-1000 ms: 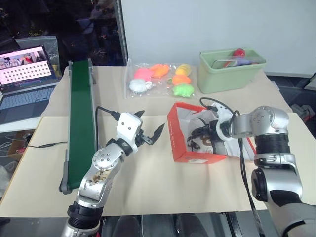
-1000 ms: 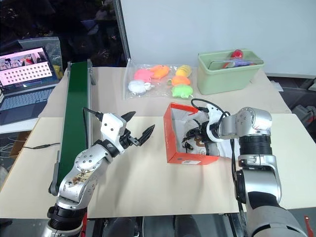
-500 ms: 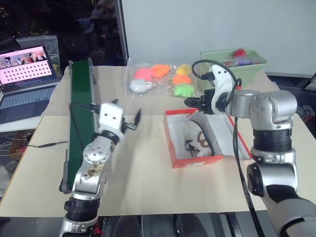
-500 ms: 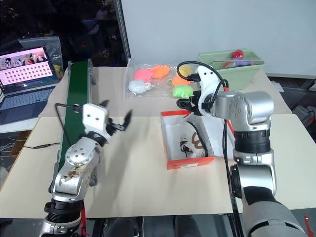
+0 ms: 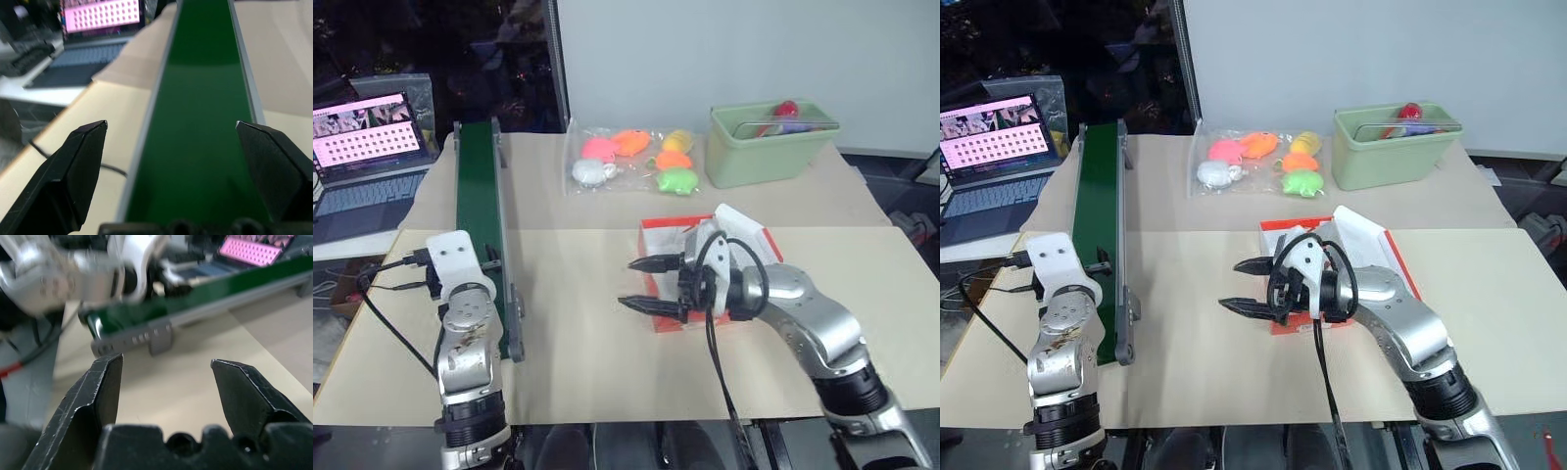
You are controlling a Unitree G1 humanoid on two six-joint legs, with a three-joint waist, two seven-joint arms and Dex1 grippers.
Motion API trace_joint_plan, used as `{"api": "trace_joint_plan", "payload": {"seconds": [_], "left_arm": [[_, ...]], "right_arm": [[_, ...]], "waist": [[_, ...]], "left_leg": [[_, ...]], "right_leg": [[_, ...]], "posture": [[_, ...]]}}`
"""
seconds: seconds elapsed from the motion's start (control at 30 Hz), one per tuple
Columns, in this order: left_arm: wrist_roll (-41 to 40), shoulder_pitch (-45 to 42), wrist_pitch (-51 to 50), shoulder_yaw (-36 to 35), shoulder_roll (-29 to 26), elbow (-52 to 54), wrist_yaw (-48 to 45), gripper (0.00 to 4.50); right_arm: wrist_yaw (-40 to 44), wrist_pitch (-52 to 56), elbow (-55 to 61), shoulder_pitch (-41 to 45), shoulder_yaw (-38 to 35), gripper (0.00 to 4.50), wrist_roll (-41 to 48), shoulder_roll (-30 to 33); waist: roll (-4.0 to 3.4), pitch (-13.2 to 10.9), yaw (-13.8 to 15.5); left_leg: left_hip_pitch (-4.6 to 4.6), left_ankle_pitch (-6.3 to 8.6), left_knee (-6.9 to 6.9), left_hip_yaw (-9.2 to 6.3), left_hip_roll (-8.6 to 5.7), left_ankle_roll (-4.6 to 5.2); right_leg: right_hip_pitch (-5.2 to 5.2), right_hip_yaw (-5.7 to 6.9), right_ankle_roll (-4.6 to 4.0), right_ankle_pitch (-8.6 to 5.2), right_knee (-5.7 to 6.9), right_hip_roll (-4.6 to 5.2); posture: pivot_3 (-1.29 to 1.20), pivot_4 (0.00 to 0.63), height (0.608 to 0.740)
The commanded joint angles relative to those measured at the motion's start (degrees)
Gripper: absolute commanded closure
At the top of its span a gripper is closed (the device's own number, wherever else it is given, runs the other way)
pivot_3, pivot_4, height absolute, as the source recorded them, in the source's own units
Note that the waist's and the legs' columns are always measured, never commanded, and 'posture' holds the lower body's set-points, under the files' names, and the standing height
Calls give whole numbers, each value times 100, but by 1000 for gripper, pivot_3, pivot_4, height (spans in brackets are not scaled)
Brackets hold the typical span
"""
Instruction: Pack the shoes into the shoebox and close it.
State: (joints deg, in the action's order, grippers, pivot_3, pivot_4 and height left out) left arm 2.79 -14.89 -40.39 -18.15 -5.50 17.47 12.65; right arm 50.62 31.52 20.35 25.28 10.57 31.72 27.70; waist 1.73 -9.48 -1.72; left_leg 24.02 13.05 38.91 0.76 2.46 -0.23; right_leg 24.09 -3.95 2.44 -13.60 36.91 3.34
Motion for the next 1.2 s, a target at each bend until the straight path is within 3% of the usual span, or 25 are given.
{"api": "trace_joint_plan", "payload": {"seconds": [0.03,0.33,0.37,0.43,0.73,0.87,1.2], "left_arm": [[-33,-103,-10,-82,-77,79,-2,0],[-55,-52,30,-54,-83,127,-8,0],[-63,-48,46,-60,-73,125,-5,0],[-66,-46,82,-56,-83,114,-18,0],[-80,-72,148,7,-131,-10,-124,0],[-117,-77,69,90,-140,-37,-221,0],[-97,1,-21,105,-152,56,-292,0]], "right_arm": [[113,-377,-113,32,-143,1023,-69,-61],[165,-671,-398,-137,-5,1023,-358,-190],[190,-631,-405,-151,7,522,-361,-182],[241,-634,-422,-193,29,97,-403,-163],[362,-1036,-625,-387,228,97,-955,-48],[116,-1137,-809,-370,501,97,-1677,115],[-46,-1162,-774,-400,390,97,-1741,-44]], "waist": [[0,0,7],[0,0,75],[0,0,77],[0,0,78],[0,0,85],[0,0,86],[0,0,88]], "left_leg": [[1,0,-1,0,0,0],[12,1,-8,0,0,-1],[12,1,-7,1,-1,-1],[11,1,-6,1,-1,-1],[11,1,-6,1,-2,-1],[10,0,-6,1,-2,-1],[11,0,-5,1,-3,-1]], "right_leg": [[1,0,0,0,-1,0],[10,0,0,0,-12,4],[9,0,0,0,-12,4],[8,0,0,0,-10,4],[8,0,0,0,-11,4],[8,0,0,0,-10,4],[7,0,0,0,-10,5]], "posture": [[0,150,729],[0,150,729],[0,150,729],[0,150,729],[0,150,729],[0,150,729],[0,150,729]]}}
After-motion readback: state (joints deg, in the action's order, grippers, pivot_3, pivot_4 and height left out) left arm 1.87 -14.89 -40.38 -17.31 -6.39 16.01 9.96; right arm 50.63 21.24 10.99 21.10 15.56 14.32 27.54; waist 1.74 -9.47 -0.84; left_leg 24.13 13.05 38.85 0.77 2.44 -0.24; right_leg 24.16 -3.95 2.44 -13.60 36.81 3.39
